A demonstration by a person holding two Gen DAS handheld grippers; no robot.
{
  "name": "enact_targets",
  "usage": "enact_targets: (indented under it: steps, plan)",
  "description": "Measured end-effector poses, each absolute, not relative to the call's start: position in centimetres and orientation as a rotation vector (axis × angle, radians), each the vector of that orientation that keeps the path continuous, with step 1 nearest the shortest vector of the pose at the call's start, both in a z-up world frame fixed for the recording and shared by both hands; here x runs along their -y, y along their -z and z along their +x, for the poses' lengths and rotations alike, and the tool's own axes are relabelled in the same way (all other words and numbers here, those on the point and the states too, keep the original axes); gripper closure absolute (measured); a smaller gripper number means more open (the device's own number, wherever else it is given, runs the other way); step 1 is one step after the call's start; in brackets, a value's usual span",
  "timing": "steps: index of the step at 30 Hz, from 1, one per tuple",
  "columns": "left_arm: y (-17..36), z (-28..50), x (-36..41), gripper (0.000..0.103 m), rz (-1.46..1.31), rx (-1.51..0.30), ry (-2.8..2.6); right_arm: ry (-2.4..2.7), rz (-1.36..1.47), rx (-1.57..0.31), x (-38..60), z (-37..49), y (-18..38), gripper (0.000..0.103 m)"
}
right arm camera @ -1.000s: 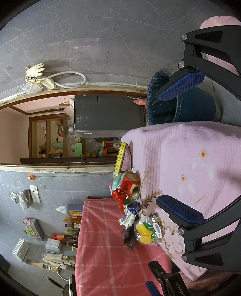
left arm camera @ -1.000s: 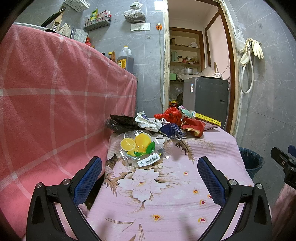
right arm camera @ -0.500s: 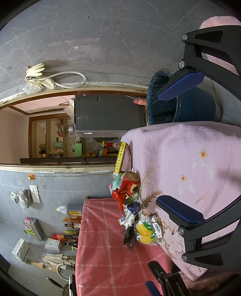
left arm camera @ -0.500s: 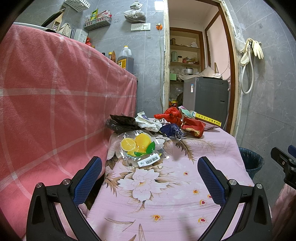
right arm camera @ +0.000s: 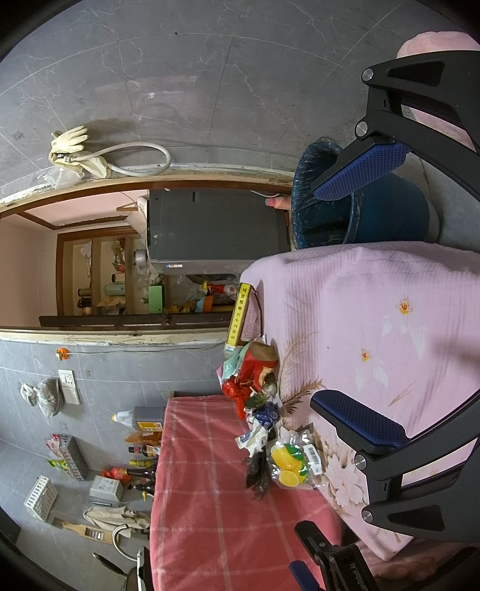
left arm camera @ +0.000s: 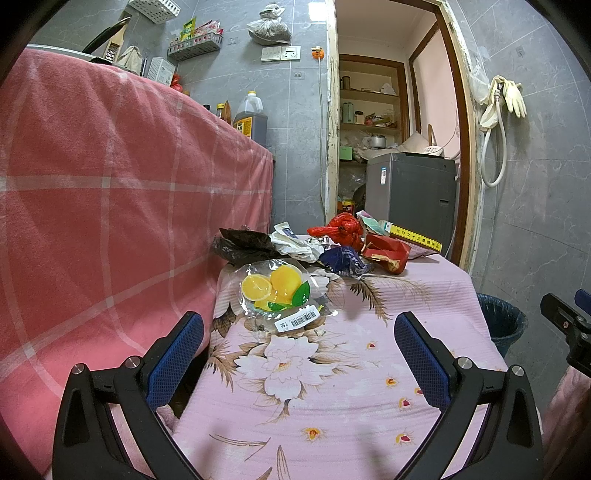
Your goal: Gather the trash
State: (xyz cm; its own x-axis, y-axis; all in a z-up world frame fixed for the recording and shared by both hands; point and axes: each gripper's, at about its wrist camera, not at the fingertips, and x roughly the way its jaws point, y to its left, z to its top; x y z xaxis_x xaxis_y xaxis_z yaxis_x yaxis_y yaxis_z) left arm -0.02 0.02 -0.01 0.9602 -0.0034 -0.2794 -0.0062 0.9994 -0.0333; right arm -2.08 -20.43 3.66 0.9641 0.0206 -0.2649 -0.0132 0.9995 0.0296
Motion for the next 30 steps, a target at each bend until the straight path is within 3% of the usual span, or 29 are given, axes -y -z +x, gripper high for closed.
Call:
enact_targets:
  steps: [30]
  plan:
    - [-1.0,0.7,-0.7,0.002,-0.02,-0.287,-0.046,-0.027,0.026,-0.27,20.1,-1.1,-4.2,0.0]
